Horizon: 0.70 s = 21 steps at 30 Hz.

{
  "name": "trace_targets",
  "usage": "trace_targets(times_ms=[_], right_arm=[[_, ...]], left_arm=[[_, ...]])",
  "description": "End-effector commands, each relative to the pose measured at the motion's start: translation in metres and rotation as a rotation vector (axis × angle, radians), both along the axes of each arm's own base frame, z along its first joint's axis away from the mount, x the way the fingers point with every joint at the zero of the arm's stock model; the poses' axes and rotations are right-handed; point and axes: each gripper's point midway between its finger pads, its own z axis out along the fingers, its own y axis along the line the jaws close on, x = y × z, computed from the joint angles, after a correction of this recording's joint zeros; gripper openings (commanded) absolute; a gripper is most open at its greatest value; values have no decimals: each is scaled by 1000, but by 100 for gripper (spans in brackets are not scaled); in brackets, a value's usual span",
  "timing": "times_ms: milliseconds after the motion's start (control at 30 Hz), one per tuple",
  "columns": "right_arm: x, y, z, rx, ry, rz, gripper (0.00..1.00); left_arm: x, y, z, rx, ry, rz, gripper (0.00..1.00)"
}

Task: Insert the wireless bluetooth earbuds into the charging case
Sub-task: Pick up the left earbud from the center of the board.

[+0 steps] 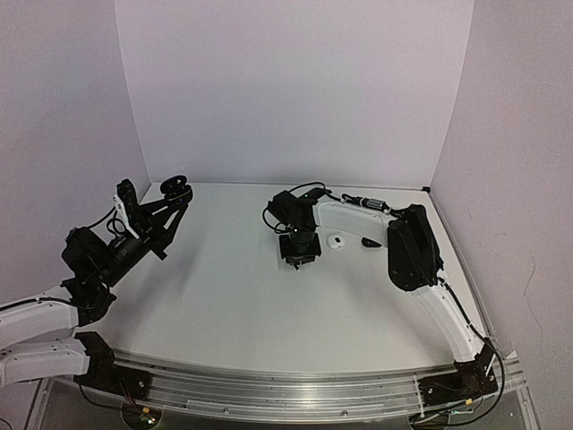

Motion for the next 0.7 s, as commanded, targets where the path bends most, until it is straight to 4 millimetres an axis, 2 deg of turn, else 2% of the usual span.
trace_targets(times_ms=[0, 200, 467, 567, 633, 667], right_arm=[[3, -1, -7, -9, 6, -2, 27], [1, 1, -11, -3, 15, 9, 22], [0, 4, -10, 10, 19, 31, 6], [7, 10, 5, 42, -15, 41, 5], [12, 18, 22, 80, -48, 54, 3], [15, 22, 36, 110, -75, 61, 1]], left_arm=[[-6, 3, 24, -33, -63, -7, 0], [-7, 3, 24, -33, -64, -8, 0], [-6, 2, 22, -25, -57, -9, 0], [-5, 2, 20, -20, -57, -4, 0], [-4, 2, 18, -15, -56, 2, 0], [-3, 3, 17, -14, -56, 10, 0]])
